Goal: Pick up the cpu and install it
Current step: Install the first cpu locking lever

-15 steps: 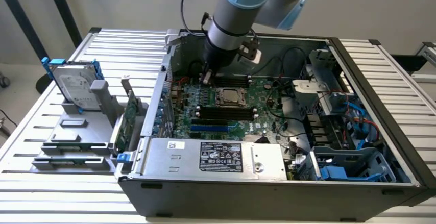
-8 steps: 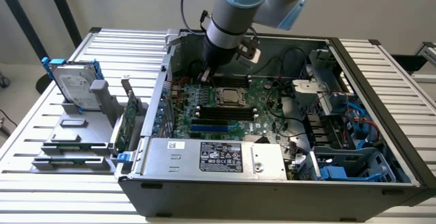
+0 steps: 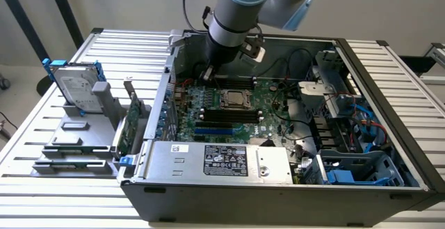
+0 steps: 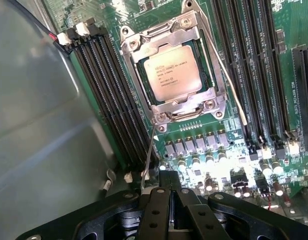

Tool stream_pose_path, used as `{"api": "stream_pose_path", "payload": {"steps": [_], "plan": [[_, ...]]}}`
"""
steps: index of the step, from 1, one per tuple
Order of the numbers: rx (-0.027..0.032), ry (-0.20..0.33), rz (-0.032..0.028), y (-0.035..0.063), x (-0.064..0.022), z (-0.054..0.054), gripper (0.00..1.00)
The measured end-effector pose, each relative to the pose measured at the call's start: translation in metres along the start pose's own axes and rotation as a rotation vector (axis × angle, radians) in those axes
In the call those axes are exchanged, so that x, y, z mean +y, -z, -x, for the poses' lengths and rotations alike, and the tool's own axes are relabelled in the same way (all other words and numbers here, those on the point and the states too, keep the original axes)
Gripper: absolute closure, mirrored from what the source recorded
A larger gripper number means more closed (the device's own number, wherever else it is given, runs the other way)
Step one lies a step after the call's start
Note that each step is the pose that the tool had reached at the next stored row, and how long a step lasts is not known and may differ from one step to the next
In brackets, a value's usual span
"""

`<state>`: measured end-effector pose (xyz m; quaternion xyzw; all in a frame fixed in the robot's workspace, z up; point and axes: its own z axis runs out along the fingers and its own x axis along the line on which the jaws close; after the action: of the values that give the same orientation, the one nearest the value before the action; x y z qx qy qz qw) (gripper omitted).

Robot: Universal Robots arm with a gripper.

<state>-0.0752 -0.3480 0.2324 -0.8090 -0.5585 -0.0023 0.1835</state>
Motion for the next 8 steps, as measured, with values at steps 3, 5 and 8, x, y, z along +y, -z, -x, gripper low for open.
{"api": "stream_pose_path", "payload": {"steps": [3,5,8], "plan": [[0.0062,-0.013,0.0021,-0.0002,-0.0027,0.001,0.89],[0.0106,-0.025,0.0048,-0.0007,-0.0047,0.0018,0.89],[0.0184,-0.047,0.0094,-0.0013,-0.0077,0.0031,0.89]]}}
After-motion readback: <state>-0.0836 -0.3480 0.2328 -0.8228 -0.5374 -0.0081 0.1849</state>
